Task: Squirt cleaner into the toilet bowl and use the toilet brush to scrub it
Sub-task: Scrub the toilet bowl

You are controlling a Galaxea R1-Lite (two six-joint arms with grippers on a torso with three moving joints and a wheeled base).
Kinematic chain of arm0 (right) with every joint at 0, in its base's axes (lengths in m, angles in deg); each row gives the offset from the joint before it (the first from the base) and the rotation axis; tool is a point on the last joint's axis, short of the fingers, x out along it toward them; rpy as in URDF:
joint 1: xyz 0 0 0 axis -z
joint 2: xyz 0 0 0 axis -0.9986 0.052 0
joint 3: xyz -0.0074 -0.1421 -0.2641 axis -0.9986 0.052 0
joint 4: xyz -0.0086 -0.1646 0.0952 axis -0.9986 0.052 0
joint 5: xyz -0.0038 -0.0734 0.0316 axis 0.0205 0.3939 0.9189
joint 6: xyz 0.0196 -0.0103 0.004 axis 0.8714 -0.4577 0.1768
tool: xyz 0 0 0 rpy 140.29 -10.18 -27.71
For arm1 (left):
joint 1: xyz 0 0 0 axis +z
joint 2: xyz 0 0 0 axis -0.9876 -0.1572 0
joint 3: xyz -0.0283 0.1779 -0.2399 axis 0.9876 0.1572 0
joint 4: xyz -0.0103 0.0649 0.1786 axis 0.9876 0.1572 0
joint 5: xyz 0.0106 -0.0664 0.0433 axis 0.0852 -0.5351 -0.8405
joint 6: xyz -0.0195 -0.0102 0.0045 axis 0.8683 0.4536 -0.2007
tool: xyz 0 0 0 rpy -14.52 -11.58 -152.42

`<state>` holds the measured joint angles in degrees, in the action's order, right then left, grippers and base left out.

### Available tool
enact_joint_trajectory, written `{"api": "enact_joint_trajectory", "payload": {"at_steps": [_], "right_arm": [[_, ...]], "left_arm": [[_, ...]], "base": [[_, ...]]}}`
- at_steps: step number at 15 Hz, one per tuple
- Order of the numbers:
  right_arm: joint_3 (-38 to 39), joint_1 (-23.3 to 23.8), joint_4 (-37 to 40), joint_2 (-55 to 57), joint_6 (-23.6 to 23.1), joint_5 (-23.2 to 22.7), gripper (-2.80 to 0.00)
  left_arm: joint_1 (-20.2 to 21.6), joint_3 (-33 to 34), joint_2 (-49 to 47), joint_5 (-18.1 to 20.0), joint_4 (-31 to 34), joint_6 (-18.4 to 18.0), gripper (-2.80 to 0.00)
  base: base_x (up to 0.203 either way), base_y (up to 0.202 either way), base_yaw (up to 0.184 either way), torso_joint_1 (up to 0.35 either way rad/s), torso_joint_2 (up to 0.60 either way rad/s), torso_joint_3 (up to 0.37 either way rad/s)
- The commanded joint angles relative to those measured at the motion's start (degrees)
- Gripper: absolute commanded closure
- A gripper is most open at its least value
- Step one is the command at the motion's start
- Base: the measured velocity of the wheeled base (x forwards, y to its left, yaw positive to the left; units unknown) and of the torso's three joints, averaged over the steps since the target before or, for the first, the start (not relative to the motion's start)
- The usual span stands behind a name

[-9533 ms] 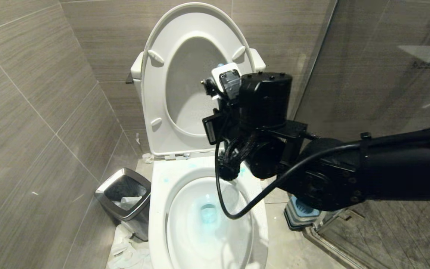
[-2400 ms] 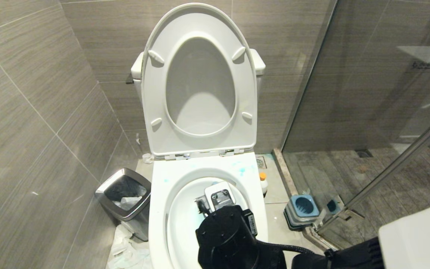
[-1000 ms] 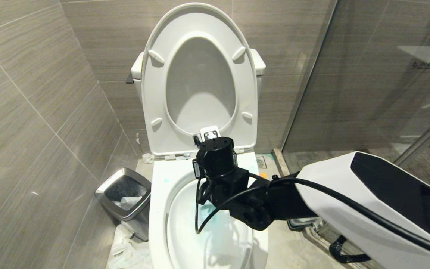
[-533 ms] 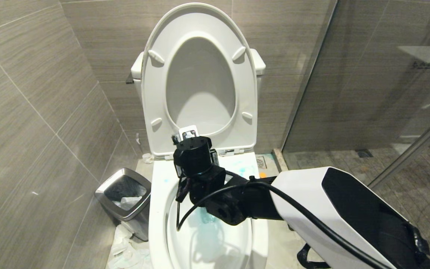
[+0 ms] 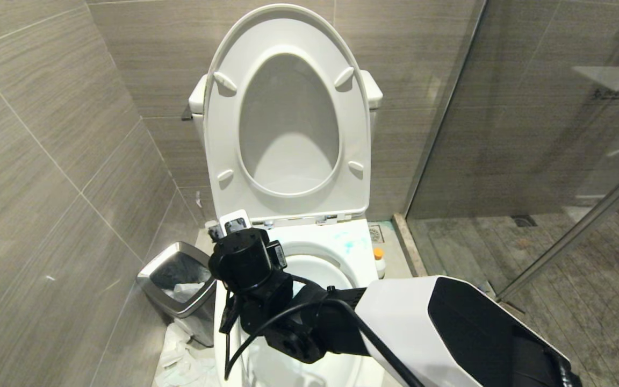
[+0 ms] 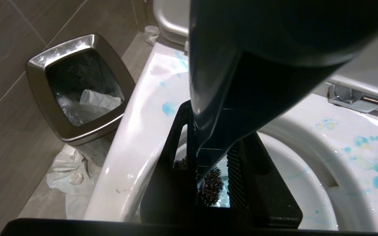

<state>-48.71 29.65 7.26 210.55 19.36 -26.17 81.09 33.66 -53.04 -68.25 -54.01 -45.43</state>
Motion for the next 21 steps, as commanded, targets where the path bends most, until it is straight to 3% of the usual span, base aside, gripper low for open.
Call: {"api": "enact_joint_trajectory", "payload": {"at_steps": [1,5,7,13,21], "right_arm": [[0.0,-1.7,-0.2,0.6,0.1,0.2,0.0],[1.4,-4.9,0.0,-0.7,1.2,0.6,0.0],[5.7,-6.6,0.1,-2.4,2.6,0.6,0.0],[22.6,-10.0,-0.2,-12.2,8.9,0.9,0.0],[48.8,-10.3,-3.3,-27.8,17.0,1.6,0.0]], "left_arm": [[0.0,0.0,0.0,0.0,0.0,0.0,0.0],[0.0,0.0,0.0,0.0,0.0,0.0,0.0],[0.0,0.1,0.0,0.0,0.0,0.0,0.0],[0.0,0.0,0.0,0.0,0.0,0.0,0.0],[0.0,0.0,0.0,0.0,0.0,0.0,0.0]], "base": [[0.0,0.0,0.0,0.0,0.0,0.0],[0.0,0.0,0.0,0.0,0.0,0.0],[0.0,0.0,0.0,0.0,0.0,0.0],[0.0,0.0,0.0,0.0,0.0,0.0],[0.0,0.0,0.0,0.0,0.0,0.0]]}}
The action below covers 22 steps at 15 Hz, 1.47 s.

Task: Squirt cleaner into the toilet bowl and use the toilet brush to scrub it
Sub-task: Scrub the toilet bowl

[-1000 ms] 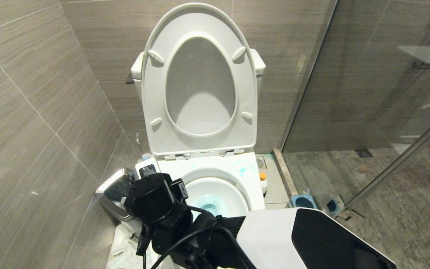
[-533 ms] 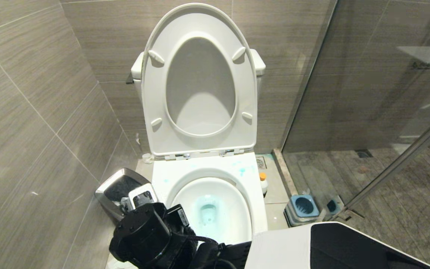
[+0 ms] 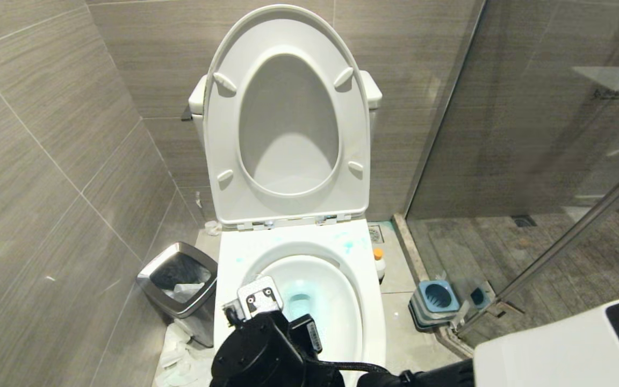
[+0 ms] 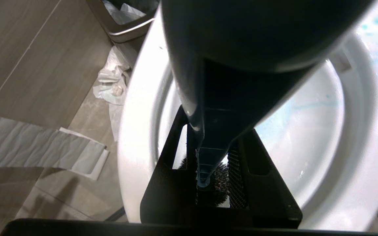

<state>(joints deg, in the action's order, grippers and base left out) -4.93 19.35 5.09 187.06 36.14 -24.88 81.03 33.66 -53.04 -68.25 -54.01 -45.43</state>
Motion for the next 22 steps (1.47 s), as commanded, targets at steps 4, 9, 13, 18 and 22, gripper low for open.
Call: {"api": "enact_joint_trajectory", "payload": {"at_steps": [4,9,13,18,22], "right_arm": [[17.6,2.4,-9.3,-9.4,0.4,1.5,0.0],[19.1,10.1,-12.4,-11.8,0.1,1.4,0.0],[13.2,15.2,-12.5,-9.1,-1.0,0.6,0.0],[-2.0,19.8,-12.3,1.5,-3.9,-0.6,0.0],[-15.9,21.4,-11.9,10.3,-8.4,-1.3,0.0]], "left_arm": [[0.1,0.0,0.0,0.0,0.0,0.0,0.0],[0.1,0.0,0.0,0.0,0.0,0.0,0.0],[0.0,0.0,0.0,0.0,0.0,0.0,0.0],[0.0,0.0,0.0,0.0,0.0,0.0,0.0],[0.0,0.1,0.0,0.0,0.0,0.0,0.0]], "base": [[0.0,0.0,0.0,0.0,0.0,0.0],[0.0,0.0,0.0,0.0,0.0,0.0],[0.0,0.0,0.0,0.0,0.0,0.0],[0.0,0.0,0.0,0.0,0.0,0.0],[0.0,0.0,0.0,0.0,0.0,0.0]]}}
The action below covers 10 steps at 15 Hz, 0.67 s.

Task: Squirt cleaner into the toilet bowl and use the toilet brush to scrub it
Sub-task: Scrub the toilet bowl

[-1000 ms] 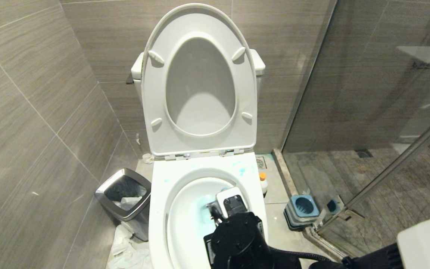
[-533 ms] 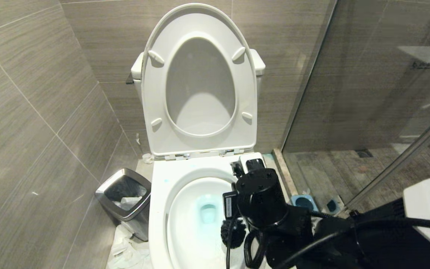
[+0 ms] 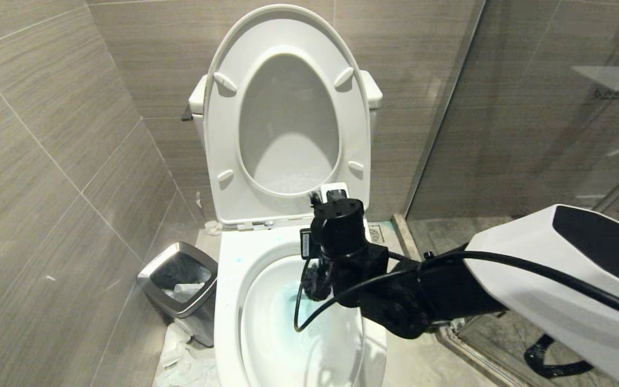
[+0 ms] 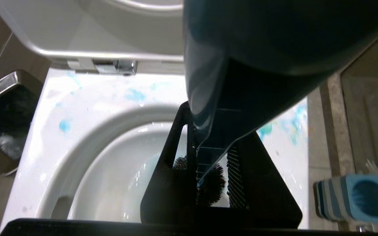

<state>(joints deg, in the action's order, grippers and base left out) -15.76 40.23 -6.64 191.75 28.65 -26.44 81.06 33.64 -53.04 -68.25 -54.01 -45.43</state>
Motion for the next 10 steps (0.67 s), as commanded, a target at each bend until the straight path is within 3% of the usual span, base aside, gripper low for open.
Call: {"api": "enact_joint_trajectory", "payload": {"at_steps": [1,7,10], "right_arm": [[-8.3,0.9,0.3,7.4,-1.9,0.2,0.0],[-26.0,1.0,9.2,15.0,-3.2,0.1,0.0],[-33.3,-1.2,15.1,17.9,-3.2,-1.2,0.0]], "left_arm": [[0.1,0.0,0.0,0.0,0.0,0.0,0.0],[0.0,0.0,0.0,0.0,0.0,0.0,0.0],[0.0,0.0,0.0,0.0,0.0,0.0,0.0]], "base": [[0.0,0.0,0.0,0.0,0.0,0.0],[0.0,0.0,0.0,0.0,0.0,0.0],[0.0,0.0,0.0,0.0,0.0,0.0]]}}
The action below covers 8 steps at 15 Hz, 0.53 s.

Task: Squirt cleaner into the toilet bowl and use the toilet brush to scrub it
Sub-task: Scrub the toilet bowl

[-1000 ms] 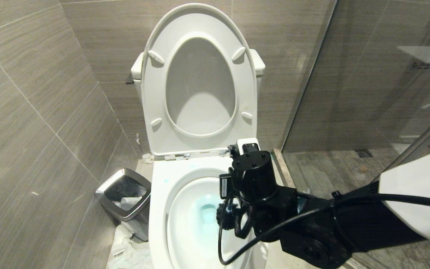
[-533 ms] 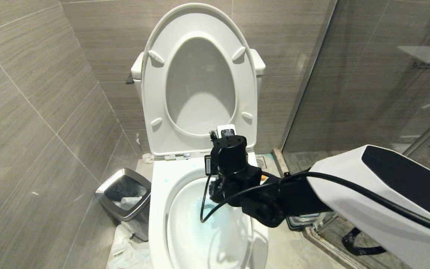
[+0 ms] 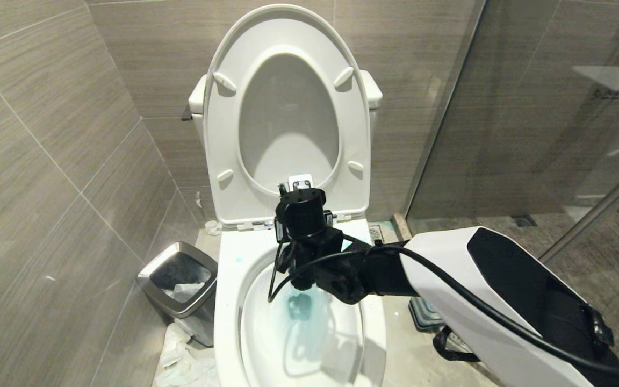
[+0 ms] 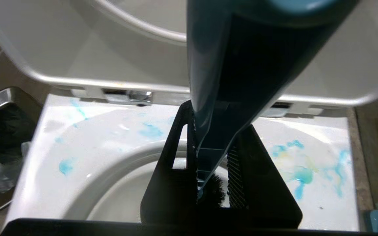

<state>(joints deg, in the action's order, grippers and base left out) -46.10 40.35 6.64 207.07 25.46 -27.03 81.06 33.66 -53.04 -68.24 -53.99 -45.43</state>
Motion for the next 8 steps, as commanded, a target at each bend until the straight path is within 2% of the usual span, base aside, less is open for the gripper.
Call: {"api": "enact_joint_trajectory", "payload": {"at_steps": [1,8], "right_arm": [[-3.0,-2.3,2.0,2.9,0.0,-1.5,0.0],[-2.9,-6.1,0.6,5.4,0.6,-1.7,0.0]], "left_arm": [[0.0,0.0,0.0,0.0,0.0,0.0,0.0],[0.0,0.0,0.0,0.0,0.0,0.0,0.0]], "base": [[0.0,0.0,0.0,0.0,0.0,0.0],[0.0,0.0,0.0,0.0,0.0,0.0]]}}
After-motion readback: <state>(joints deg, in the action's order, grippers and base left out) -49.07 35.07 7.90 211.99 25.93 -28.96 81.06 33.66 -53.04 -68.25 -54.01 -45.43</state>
